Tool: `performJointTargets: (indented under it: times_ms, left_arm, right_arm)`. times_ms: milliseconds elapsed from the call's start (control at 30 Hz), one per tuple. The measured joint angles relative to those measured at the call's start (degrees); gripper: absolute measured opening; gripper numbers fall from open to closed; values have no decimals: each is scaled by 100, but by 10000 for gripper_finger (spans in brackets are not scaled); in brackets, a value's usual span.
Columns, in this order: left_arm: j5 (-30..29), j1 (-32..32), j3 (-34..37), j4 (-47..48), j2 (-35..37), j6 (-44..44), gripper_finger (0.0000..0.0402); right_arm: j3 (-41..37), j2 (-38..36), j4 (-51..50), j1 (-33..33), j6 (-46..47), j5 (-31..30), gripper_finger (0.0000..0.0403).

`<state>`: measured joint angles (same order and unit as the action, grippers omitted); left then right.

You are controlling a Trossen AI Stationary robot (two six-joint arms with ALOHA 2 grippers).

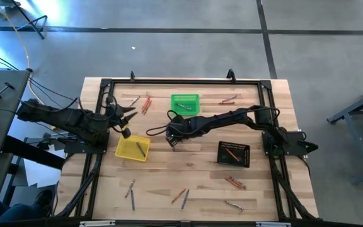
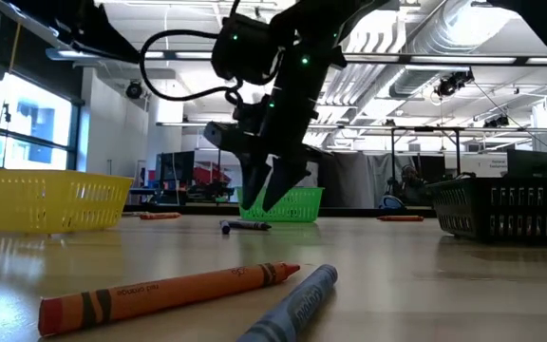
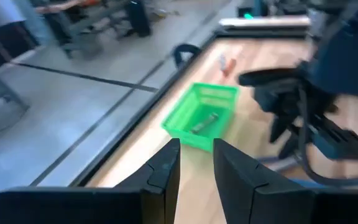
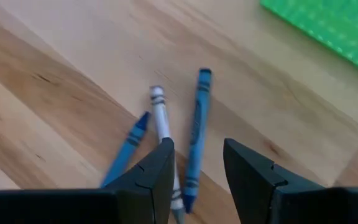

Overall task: Sort crayons
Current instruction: Put the blue crayon into the yellow basket

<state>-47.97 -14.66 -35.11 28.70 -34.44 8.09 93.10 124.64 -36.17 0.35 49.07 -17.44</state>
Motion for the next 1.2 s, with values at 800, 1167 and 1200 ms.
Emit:
performJointTargets:
  times_ms: [800, 1167, 1200]
  left_arm:
    - [-738, 0, 0, 126, 144, -270, 85]
    - [-812, 0, 0, 128, 147, -277, 85]
    - [-815, 0, 0, 128, 147, -277, 85]
  right_arm:
    - [-28, -2, 1, 64, 643, -467, 133]
    - [-37, 116, 45, 78, 643, -479, 133]
    - [-37, 116, 71, 77, 644, -481, 133]
